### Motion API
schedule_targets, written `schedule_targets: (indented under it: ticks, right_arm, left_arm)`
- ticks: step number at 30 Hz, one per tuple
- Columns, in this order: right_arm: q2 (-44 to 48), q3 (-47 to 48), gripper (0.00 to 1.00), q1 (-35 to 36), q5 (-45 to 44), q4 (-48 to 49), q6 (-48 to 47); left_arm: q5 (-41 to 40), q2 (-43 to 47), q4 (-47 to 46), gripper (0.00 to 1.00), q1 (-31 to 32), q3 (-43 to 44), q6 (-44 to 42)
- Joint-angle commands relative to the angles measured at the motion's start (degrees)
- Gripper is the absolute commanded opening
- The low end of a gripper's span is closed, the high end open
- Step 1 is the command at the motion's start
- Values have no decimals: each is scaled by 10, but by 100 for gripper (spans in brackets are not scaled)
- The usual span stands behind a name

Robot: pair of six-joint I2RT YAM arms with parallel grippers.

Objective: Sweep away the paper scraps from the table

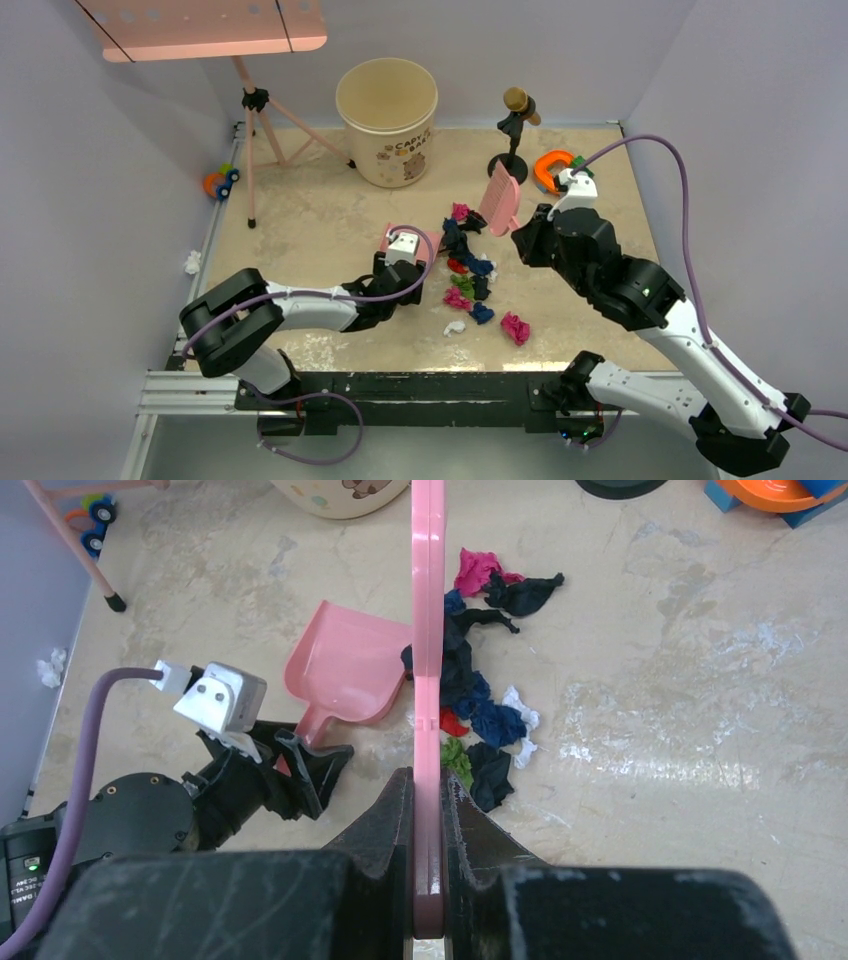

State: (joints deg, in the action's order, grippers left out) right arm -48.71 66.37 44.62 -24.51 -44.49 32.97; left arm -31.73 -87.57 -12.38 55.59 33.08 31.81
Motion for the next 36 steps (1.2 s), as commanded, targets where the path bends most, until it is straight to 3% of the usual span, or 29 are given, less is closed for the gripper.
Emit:
schedule_targets:
  ticks: [1, 12, 17, 22, 27, 32, 36]
  right_arm:
    - [-2, 16, 0, -1, -2, 27, -5]
    - [-8, 11, 0, -1, 2, 30, -7]
    - [-12, 9, 0, -1, 7, 32, -9]
    - [-65, 29, 0, -1, 33, 15, -51]
    - [-188, 103, 0, -1, -51, -97, -85]
    - [-307, 162, 0, -15, -151, -169, -94]
    - [-324, 189, 0, -23, -73, -175, -125]
  left_arm:
    - [-20, -5, 2, 65, -6, 32, 0]
    - [-36, -4, 27, 50, -6, 37, 12]
    - [-50, 1, 50, 23, -7, 41, 21]
    - [-44, 36, 100, 15, -7, 47, 29]
    - [-18, 85, 224, 0, -7, 59, 73]
    - [19, 151, 296, 0, -6, 46, 106]
    - [35, 209, 365, 0, -6, 51, 105]
